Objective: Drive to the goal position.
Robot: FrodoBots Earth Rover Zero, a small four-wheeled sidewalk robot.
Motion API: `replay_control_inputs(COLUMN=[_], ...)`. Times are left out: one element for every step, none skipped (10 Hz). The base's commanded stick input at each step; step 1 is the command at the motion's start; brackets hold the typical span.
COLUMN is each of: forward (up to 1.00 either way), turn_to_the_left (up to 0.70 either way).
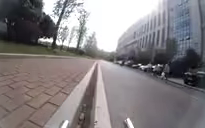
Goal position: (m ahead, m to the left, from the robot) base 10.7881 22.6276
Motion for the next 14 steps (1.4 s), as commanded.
replay_control_inputs(forward=[0.0,0.0,0.0,0.0,0.0,0.0,0.0,0.0,0.0,0.0,0.0,0.0,0.0,0.0], turn_to_the_left=[0.7,0.7,0.7,0.7,0.7,0.7,0.7,0.7,0.7,0.7,0.7,0.13,0.0,0.0])
